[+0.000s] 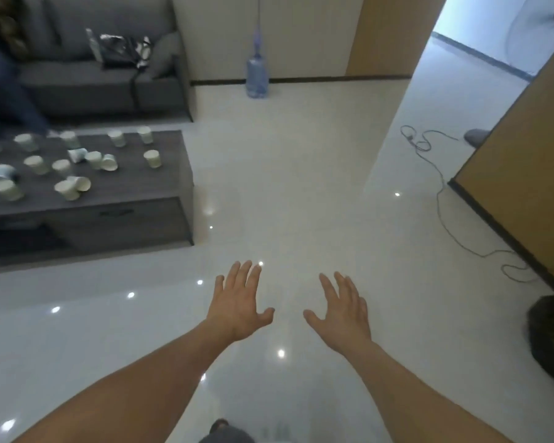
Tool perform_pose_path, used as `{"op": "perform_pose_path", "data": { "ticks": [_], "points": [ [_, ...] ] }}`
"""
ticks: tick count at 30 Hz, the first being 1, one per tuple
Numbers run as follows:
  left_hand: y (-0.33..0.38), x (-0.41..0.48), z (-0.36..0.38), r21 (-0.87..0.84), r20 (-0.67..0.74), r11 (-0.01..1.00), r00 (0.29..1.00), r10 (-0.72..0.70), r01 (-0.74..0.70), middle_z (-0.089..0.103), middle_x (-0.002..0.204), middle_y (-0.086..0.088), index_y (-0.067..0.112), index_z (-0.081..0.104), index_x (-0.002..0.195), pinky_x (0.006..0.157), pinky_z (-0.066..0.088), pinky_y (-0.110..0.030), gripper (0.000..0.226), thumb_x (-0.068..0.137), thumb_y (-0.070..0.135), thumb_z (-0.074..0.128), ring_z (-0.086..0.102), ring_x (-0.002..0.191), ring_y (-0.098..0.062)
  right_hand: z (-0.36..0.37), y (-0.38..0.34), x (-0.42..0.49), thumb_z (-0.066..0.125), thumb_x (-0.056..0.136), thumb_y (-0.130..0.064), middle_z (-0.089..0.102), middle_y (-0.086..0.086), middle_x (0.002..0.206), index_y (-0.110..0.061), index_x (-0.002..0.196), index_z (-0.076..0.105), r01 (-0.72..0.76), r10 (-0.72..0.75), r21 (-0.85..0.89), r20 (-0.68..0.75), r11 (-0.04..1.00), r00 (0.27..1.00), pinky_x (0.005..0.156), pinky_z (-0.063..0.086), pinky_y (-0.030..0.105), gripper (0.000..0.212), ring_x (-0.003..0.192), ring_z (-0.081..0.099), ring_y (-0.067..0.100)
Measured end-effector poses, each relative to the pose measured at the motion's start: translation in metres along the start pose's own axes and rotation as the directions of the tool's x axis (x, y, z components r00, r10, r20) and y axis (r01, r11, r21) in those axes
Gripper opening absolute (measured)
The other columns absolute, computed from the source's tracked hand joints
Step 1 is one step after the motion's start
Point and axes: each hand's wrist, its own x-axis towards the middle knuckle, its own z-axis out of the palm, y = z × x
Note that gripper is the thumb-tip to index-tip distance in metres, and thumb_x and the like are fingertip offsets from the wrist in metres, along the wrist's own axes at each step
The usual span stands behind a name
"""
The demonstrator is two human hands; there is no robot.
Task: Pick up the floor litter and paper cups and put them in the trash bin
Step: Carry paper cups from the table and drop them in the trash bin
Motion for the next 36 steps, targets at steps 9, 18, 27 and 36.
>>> {"op": "perform_pose_path", "data": {
  "ticks": [9, 18, 27, 36],
  "points": [
    [-0.180, -0.003, -0.040, -0.040, -0.098, 0.949, 0.944, -0.314, 0.311, 0.002, 0.160, -0.001, 0.024, 0.003, 0.151, 0.116, 0.005, -0.051, 0.097, 0.077, 0.075, 0.038, -0.003, 0.147, -0.024, 0.025, -0.186, 0.079, 0.045, 0.088, -0.067, -0.006, -0.004, 0.163, -0.036, 0.154, 0.002, 0.287, -0.284, -0.036, 0.065, 0.957, 0.957, 0.119, 0.006, 0.045, 0.085, 0.149, -0.010, 0.019],
    [-0.295, 0.050, -0.082, -0.103, -0.182, 0.864, 0.844, -0.504, 0.493, 0.002, 0.160, 0.002, 0.024, 0.003, 0.151, 0.116, 0.009, -0.049, 0.094, 0.079, 0.068, 0.046, -0.004, 0.147, -0.021, 0.048, -0.323, 0.194, 0.047, 0.088, -0.065, 0.001, -0.001, 0.163, -0.032, 0.155, 0.008, 0.499, -0.492, -0.033, 0.120, 0.866, 0.862, 0.119, 0.013, 0.045, 0.084, 0.149, -0.003, 0.020],
    [-0.402, 0.125, -0.131, -0.136, -0.184, 0.741, 0.719, -0.671, 0.657, 0.002, 0.160, 0.001, 0.024, 0.003, 0.152, 0.118, 0.012, -0.047, 0.093, 0.082, 0.065, 0.049, -0.003, 0.147, -0.021, 0.051, -0.463, 0.320, 0.048, 0.089, -0.062, 0.004, 0.000, 0.163, -0.030, 0.155, 0.009, 0.695, -0.680, -0.026, 0.182, 0.719, 0.710, 0.119, 0.018, 0.043, 0.083, 0.149, 0.002, 0.022],
    [-0.514, 0.169, -0.127, -0.191, -0.126, 0.668, 0.657, -0.743, 0.719, 0.005, 0.160, 0.000, 0.024, 0.003, 0.151, 0.116, 0.014, -0.046, 0.096, 0.079, 0.066, 0.051, 0.002, 0.147, -0.023, 0.091, -0.570, 0.398, 0.049, 0.086, -0.062, 0.008, 0.001, 0.162, -0.030, 0.154, 0.009, 0.741, -0.699, -0.042, 0.302, 0.670, 0.649, 0.118, 0.022, 0.046, 0.085, 0.148, 0.007, 0.023]
  ]
}}
